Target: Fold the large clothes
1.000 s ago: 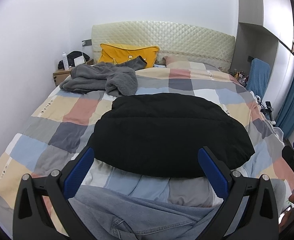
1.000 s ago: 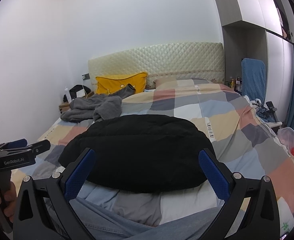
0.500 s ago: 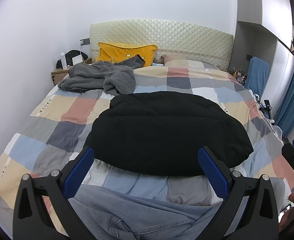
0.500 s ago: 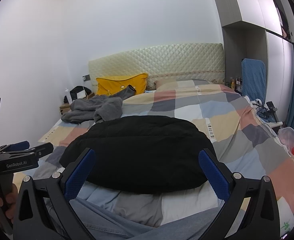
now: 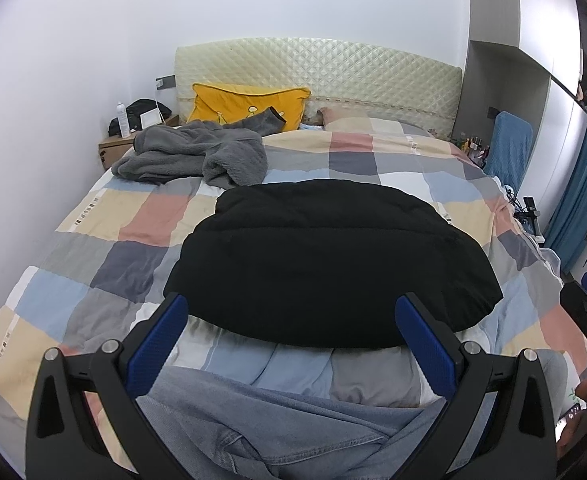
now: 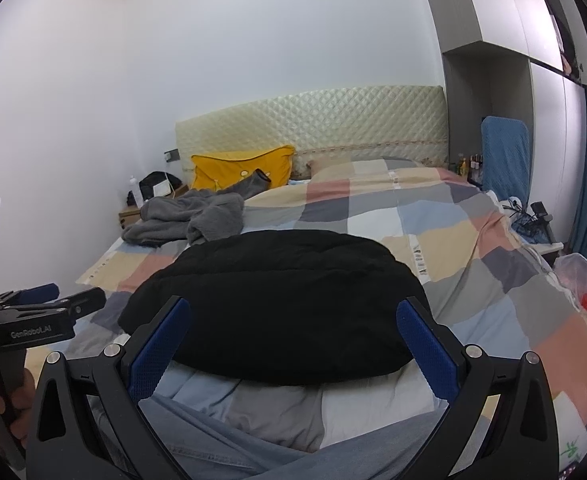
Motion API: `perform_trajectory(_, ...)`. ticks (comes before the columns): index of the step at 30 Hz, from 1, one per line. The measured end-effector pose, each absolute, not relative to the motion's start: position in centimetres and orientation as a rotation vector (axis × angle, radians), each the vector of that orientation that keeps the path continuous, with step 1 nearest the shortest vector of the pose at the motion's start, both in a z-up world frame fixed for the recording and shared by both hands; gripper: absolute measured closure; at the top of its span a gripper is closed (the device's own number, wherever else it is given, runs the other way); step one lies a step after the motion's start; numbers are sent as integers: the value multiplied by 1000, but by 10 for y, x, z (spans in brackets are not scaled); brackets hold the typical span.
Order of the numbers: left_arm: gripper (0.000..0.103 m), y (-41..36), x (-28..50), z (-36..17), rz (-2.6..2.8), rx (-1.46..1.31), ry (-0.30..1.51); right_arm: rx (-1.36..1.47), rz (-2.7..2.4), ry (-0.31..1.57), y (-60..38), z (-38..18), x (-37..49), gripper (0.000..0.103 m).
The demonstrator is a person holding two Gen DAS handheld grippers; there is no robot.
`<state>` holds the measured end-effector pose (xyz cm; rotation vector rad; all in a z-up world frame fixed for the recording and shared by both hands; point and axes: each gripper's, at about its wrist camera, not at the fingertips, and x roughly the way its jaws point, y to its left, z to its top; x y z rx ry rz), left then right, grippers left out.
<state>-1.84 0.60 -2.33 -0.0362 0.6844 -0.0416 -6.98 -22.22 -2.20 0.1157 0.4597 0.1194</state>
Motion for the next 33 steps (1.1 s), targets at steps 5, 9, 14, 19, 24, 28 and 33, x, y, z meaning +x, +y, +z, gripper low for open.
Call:
perform_trajectory(5,0,5,-18,-24,-40,-35,685,121,117,458,-224,-21,-71,0)
perform_trajectory(9,0,6,-18,-24,-41,-36,685,120,119,453,-223,-20,-73,0)
perform_trajectory(14,0,6,-18,-24,-37,-33,683,116,123,453,-223,-20,-72,0)
perform_trajectory(19,0,5,-18,-25,-35,-30,684,116,121,454,-224,-20,-72,0)
perform_trajectory(24,0,6,-17,-24,-31,-36,684,116,116,455,-224,-20,-70,0)
perform_trajectory(28,0,8,-17,-22,-38,-48,682,117,120,449,-224,-19,-71,0)
perform_trajectory(33,0,8,-17,-21,-41,-48,682,117,119,445,-223,-19,-72,0)
